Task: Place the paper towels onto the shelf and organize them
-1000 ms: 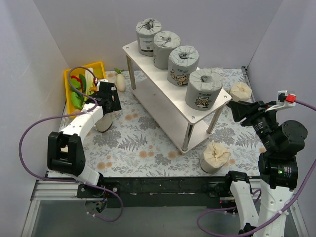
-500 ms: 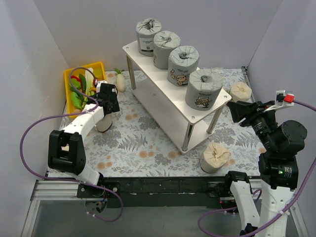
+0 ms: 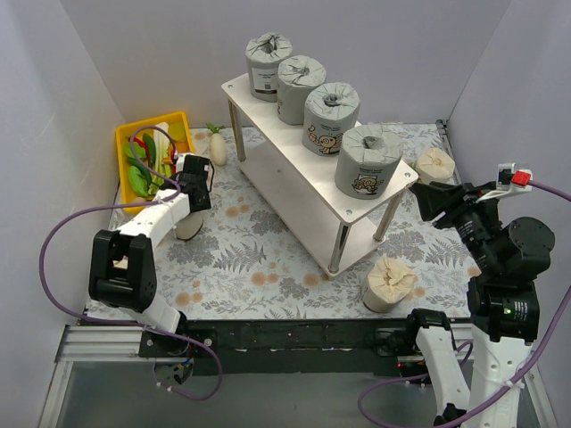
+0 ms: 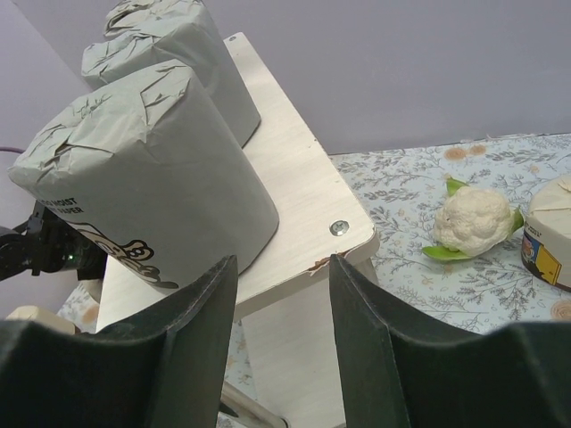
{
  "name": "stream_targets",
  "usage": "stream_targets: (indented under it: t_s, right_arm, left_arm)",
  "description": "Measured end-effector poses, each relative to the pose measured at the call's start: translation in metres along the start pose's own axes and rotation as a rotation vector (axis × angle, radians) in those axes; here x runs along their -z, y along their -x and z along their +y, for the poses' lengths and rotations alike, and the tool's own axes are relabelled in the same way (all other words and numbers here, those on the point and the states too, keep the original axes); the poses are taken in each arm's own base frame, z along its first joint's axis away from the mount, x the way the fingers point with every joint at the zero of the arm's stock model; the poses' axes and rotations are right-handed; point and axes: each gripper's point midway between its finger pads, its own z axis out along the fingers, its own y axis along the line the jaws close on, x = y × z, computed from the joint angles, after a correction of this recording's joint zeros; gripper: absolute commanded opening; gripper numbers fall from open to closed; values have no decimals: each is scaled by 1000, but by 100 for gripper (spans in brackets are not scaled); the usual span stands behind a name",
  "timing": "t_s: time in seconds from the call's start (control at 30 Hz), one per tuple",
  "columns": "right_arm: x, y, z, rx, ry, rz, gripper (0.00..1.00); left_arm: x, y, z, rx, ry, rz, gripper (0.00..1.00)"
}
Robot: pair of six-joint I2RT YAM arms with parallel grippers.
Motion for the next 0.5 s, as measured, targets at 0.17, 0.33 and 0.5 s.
stream_targets:
  t_s: [0.17,0.33,0.5]
  right_arm:
    - [3,4,-1,26,-13,-15,54]
    - [5,9,0,56,-19,-29,54]
    - [6,12,-3,80,-36,-44,55]
  left_arm:
    - [7,0,-7,-2,-58,7,45]
    - [37,-5,-40,-78,-178,-18,41]
    - [102,-17,-108,-245,-400,-124,40]
